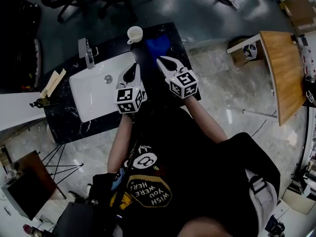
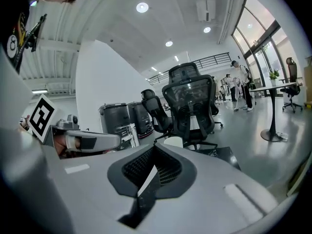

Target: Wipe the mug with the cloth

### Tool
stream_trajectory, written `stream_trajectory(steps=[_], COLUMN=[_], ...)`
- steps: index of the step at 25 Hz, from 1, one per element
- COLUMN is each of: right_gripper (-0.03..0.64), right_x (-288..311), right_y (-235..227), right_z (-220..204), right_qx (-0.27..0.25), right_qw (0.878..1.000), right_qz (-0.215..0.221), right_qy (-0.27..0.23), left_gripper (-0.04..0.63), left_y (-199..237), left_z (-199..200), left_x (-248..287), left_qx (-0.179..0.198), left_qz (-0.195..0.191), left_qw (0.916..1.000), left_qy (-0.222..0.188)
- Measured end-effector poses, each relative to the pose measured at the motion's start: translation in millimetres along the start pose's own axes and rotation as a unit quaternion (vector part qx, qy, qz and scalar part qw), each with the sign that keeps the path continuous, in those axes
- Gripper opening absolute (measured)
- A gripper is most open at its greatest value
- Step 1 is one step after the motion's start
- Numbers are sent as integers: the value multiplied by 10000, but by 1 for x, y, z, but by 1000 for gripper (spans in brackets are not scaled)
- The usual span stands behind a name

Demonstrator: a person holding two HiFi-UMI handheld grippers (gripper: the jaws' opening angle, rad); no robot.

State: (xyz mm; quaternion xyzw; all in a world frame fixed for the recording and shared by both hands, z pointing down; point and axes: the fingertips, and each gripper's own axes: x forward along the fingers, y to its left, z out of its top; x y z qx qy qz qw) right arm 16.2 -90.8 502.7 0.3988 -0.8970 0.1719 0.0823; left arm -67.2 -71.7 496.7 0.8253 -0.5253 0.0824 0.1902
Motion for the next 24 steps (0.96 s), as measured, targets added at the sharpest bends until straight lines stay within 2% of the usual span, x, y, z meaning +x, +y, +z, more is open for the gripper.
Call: stream_trajectory(steps=[4, 9, 24], right_gripper=[-2, -2, -2], right_x=[-2, -3, -9], right_y=[5, 9, 11], right_z=[1, 3, -2], right_qx=[-64, -74, -35], right_qw=[10000, 10000, 10000], right_qz=[-16, 29, 73], right_qy=[13, -20, 8], left_gripper=[5, 5, 5], left_y=[-5, -1, -4], left_z=[0, 1, -6], left_x=[-6, -10, -12], left_qx=[116, 88, 29], left_qz=[19, 117, 102], left_qw=[9999, 9998, 9999], left_qy=[-61, -108, -100])
